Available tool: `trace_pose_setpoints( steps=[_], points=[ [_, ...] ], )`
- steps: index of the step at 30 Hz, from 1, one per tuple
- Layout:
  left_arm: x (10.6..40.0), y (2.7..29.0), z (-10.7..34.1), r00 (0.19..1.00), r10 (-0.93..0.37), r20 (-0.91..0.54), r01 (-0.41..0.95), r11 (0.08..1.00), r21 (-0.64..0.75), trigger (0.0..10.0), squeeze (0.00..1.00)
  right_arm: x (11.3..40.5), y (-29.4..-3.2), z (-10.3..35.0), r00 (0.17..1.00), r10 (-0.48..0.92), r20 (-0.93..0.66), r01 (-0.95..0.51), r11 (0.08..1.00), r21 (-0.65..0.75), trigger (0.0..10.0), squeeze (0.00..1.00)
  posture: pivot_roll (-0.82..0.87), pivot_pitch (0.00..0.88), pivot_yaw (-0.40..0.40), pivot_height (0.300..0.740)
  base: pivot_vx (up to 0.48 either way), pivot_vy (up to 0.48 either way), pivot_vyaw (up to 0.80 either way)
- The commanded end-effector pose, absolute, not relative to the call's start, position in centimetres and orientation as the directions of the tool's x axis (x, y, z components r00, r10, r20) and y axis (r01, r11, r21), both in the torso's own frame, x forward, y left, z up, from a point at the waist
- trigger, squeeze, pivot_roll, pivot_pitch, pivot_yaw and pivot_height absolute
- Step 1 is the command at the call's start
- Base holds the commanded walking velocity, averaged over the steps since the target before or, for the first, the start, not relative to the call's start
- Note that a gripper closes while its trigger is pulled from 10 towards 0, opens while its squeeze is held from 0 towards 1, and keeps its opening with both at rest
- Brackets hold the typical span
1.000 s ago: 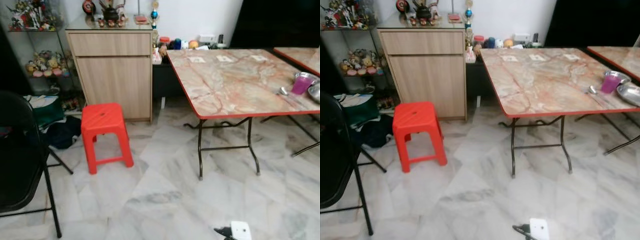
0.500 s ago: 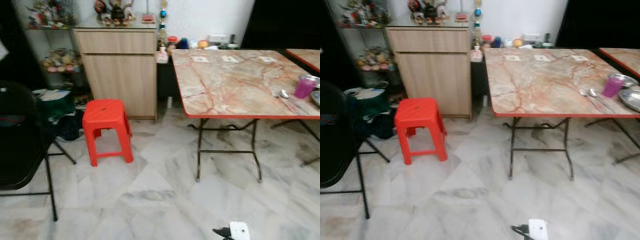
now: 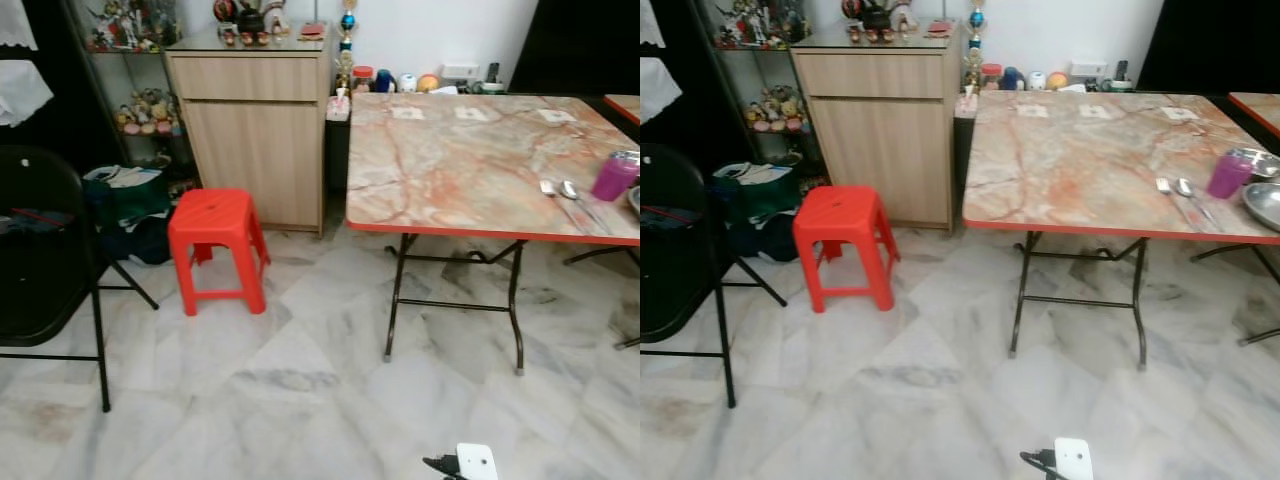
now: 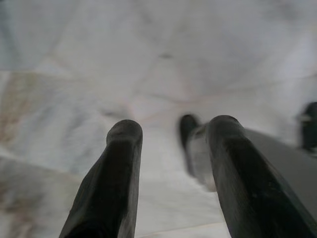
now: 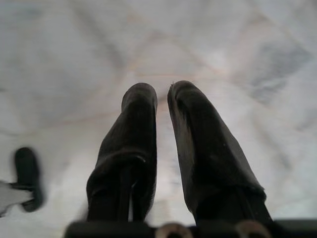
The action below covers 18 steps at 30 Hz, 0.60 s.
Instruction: Setting the table
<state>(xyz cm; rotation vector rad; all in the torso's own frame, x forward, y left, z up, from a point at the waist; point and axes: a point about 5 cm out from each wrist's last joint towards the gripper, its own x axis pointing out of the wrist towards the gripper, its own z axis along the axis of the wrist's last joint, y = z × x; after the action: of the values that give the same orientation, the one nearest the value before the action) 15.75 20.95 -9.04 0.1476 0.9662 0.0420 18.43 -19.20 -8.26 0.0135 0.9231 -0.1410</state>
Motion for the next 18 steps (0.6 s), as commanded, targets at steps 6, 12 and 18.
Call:
trace_pose_setpoints(
  steps=[6, 12, 18],
  points=[
    [18.71, 20.57, -7.73, 0.63, -0.008, -0.777, -0.019, 0.999, -0.026, 10.0, 0.0, 20.06, -18.57, -7.64, 0.591, -0.049, -0.805, 0.153, 0.987, 0.052, 10.0, 0.0, 0.02, 0.054, -0.016, 0.74, 0.0, -0.363, 0.0],
    [19.04, 20.43, -7.6, 0.635, -0.012, -0.773, -0.016, 0.999, -0.028, 10.0, 0.0, 20.16, -18.6, -7.57, 0.599, -0.06, -0.798, 0.172, 0.984, 0.055, 10.0, 0.0, 0.01, 0.052, -0.014, 0.74, 0.0, -0.361, 0.0],
    [19.25, 20.46, -7.48, 0.64, -0.012, -0.769, -0.016, 0.999, -0.028, 10.0, 0.0, 20.22, -18.52, -7.55, 0.599, -0.06, -0.798, 0.18, 0.982, 0.061, 10.0, 0.0, 0.01, 0.055, -0.012, 0.74, 0.0, -0.36, 0.0]
  ],
)
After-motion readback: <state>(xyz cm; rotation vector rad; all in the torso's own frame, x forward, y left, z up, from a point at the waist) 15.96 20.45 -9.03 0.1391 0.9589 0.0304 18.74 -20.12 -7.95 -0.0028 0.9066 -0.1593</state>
